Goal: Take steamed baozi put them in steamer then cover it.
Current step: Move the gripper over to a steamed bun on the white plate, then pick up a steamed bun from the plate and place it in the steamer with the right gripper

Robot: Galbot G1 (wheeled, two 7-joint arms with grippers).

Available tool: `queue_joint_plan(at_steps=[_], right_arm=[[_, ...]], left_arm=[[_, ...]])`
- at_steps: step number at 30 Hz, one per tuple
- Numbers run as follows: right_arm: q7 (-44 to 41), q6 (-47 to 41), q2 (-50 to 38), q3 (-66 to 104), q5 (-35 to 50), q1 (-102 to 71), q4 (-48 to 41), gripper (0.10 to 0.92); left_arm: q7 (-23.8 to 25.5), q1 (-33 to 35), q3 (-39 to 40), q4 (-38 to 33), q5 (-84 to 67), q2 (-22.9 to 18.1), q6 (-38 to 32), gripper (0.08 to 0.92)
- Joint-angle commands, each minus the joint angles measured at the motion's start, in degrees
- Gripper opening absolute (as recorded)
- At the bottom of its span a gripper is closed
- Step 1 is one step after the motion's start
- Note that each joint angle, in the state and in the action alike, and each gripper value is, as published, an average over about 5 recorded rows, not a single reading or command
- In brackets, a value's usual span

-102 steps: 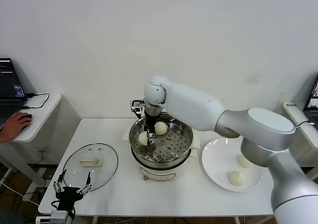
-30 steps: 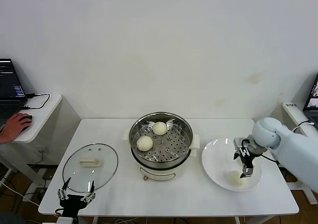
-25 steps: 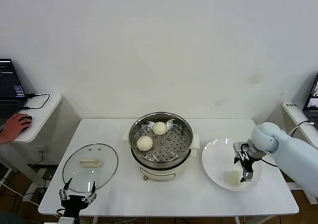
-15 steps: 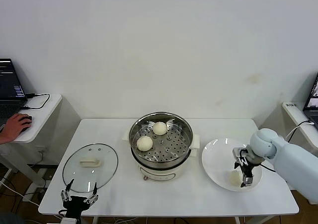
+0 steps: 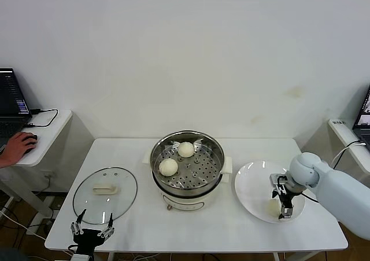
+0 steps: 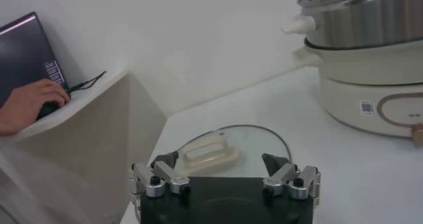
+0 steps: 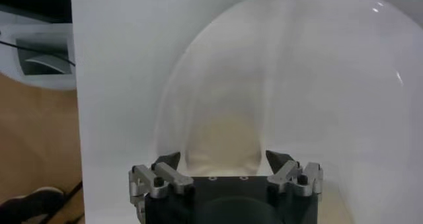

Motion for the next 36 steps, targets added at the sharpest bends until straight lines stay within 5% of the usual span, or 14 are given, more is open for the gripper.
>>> queue_joint_plan(at_steps=[1, 7, 22, 28, 36], right_arm=[[0.0, -0.1, 0.0, 0.1, 0.2, 0.1, -0.4, 0.679], [-0.7, -0.2, -1.0, -0.1, 1.5, 2.0, 0.1, 0.576], [-6.0, 1.8, 3.6, -14.4, 16.7, 36.0, -1.0, 0.569], [-8.4, 14.2, 13.8, -18.6, 24.3, 44.9, -11.0, 0.568], [-9.3, 27.5, 25.0, -20.2, 24.4, 50.5, -18.1, 0.568]], left_arm=[[0.0, 0.0, 0.0, 0.1, 0.0, 0.0, 0.0, 0.823], [0.0, -0.2, 0.1, 0.2, 0.1, 0.0, 0.0, 0.823], [-1.1, -1.8, 0.5, 1.0, -0.5, -0.1, -0.3, 0.823], [-1.8, -1.9, -0.3, 0.9, -1.3, 0.0, -0.5, 0.823], [-2.3, -1.9, -1.7, 0.8, -2.5, 0.2, -0.6, 0.823]])
